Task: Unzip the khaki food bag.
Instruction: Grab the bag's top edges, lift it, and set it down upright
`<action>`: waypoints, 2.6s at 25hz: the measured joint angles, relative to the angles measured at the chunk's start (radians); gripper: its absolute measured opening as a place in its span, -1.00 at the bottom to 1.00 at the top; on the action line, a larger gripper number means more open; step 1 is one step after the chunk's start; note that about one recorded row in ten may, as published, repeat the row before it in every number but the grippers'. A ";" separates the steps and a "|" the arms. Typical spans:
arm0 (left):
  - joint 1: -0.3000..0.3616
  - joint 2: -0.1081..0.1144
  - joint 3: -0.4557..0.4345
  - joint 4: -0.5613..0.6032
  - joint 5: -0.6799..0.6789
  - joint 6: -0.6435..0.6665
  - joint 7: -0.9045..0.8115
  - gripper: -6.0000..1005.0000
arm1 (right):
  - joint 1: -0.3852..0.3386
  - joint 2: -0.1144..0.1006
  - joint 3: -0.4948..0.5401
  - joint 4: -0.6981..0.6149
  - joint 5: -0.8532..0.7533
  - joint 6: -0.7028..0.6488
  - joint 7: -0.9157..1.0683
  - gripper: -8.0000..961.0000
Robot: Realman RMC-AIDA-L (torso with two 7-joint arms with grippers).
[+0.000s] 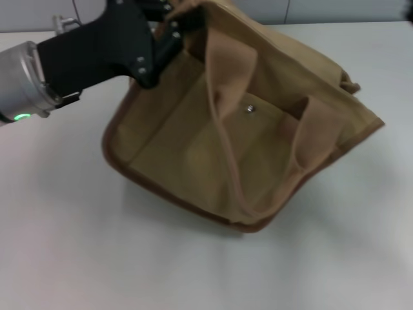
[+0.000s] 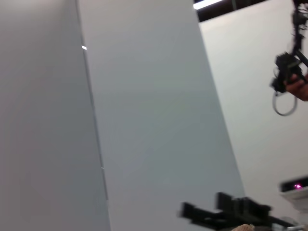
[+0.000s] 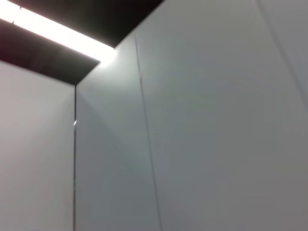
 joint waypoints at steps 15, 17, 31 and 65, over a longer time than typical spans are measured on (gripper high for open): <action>-0.006 0.002 0.042 0.016 0.004 -0.011 -0.002 -0.93 | 0.218 0.002 -0.380 -0.049 0.006 0.299 0.084 0.75; -0.006 0.002 0.050 0.020 0.004 -0.011 -0.002 -0.93 | 0.212 0.002 -0.419 -0.075 0.005 0.314 0.115 0.75; -0.002 -0.003 0.065 0.035 -0.002 -0.019 0.003 -0.92 | -0.067 0.004 -0.717 -0.433 0.013 0.305 0.315 0.75; -0.008 0.002 0.120 0.073 0.006 -0.025 0.015 -0.92 | -0.186 0.001 -0.865 -0.739 0.012 0.358 0.563 0.76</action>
